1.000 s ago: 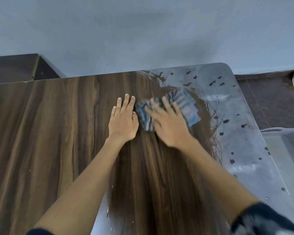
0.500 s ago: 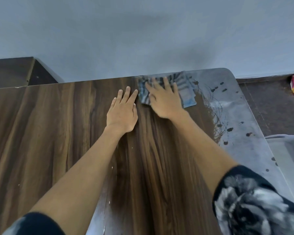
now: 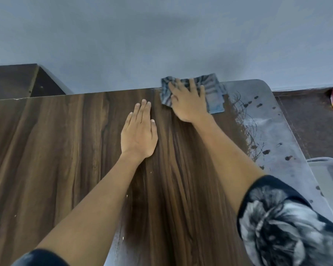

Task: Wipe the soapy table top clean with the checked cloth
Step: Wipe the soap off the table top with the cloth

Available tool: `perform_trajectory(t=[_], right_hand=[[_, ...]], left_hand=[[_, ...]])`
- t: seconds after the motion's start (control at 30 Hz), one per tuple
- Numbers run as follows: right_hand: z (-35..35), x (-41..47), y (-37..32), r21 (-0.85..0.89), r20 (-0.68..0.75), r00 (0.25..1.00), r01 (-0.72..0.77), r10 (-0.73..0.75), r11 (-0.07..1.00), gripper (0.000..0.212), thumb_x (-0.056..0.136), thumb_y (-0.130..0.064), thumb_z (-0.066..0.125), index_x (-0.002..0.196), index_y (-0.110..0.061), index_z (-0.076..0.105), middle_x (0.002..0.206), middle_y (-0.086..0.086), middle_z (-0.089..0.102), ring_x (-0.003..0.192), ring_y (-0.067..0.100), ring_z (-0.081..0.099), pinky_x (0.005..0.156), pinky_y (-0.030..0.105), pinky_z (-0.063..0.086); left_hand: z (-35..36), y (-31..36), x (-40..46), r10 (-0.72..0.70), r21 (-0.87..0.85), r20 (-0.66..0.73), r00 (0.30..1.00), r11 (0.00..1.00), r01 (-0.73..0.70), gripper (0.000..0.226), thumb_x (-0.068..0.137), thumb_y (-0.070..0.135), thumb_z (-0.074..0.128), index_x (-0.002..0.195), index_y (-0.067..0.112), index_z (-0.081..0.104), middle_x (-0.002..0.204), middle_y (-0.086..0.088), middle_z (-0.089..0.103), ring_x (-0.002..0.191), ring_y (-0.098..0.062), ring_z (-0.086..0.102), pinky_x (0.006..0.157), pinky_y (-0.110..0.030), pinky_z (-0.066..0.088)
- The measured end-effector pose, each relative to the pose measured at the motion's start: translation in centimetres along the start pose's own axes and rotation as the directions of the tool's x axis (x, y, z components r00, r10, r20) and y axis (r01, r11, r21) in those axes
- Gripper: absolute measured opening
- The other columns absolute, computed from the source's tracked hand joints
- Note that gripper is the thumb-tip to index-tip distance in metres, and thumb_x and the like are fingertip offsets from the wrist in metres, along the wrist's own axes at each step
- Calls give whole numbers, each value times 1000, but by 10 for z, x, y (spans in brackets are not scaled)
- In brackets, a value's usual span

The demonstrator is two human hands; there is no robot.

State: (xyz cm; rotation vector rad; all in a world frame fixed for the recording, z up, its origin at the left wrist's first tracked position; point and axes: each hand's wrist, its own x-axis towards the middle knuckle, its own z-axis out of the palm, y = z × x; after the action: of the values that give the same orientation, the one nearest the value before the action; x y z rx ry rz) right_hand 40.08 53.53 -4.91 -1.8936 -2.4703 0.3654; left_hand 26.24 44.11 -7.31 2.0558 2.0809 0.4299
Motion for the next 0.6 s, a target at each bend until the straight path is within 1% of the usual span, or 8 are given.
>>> perform_trajectory(t=[0.1,0.17,0.23,0.3,0.37,0.4,0.5,0.6], right_hand=[[7,-31,-9,-34,3,974,228,-228,973,48,101,-32,21,148,-32,13,157,-8,4,145,24,-4,115,46,-5],[8,-58,11,-64,7,954,299,-299,952,48,101,-33,21,148,-33,13,156,-11,6,145,19,-3,116,42,-5],[3,-69,39,-82,3,976,218,-218,973,48,101,-36,19,148,-33,10,155,-11,4,144,18,-3,115,42,-6],[-3,-53,53,-66,4,999,44,-44,997,48,101,-36,18,148,-33,9,157,-8,1,144,21,-4,116,45,-4],[-7,-24,40,-32,12,997,-82,83,996,50,101,-36,18,149,-31,9,158,-6,0,144,27,-5,115,50,-2],[-7,-12,26,-25,15,995,-99,100,995,51,100,-36,18,149,-29,8,158,-5,-1,144,30,-6,114,54,-2],[2,0,-22,-24,24,1000,19,-18,1000,52,100,-34,19,150,-26,6,158,-2,-2,143,32,-8,113,57,-3],[11,-31,-42,-48,21,977,214,-213,976,50,100,-34,20,149,-29,9,158,-8,1,144,24,-7,116,49,-4]], left_hand=[[-4,2,-4,-60,-104,-78,995,993,51,51,98,17,31,146,9,17,154,-5,22,141,-17,23,116,-31,20],[-5,3,-5,-87,-149,-105,991,986,71,52,97,14,34,146,9,19,150,-6,31,136,-19,33,113,-33,28],[-3,4,-6,-99,-156,-111,989,984,81,52,96,13,35,146,10,19,146,-8,38,132,-20,39,110,-36,33],[-2,5,-6,-105,-148,-110,988,985,88,53,96,12,35,146,10,17,146,-7,38,132,-20,38,109,-37,34],[-2,6,-6,-104,-139,-122,987,987,86,55,95,12,36,146,9,15,148,-5,36,133,-19,37,109,-36,35],[-2,6,-6,-104,-139,-127,986,987,86,57,95,12,36,147,9,12,148,-2,35,133,-18,37,110,-35,34],[-5,7,-5,-142,-183,-110,984,976,120,63,94,11,36,148,11,2,148,4,34,132,-17,38,107,-34,37],[-9,7,-7,-191,-238,-82,978,957,167,73,91,12,42,148,13,-4,142,-5,41,122,-23,48,98,-40,45]])
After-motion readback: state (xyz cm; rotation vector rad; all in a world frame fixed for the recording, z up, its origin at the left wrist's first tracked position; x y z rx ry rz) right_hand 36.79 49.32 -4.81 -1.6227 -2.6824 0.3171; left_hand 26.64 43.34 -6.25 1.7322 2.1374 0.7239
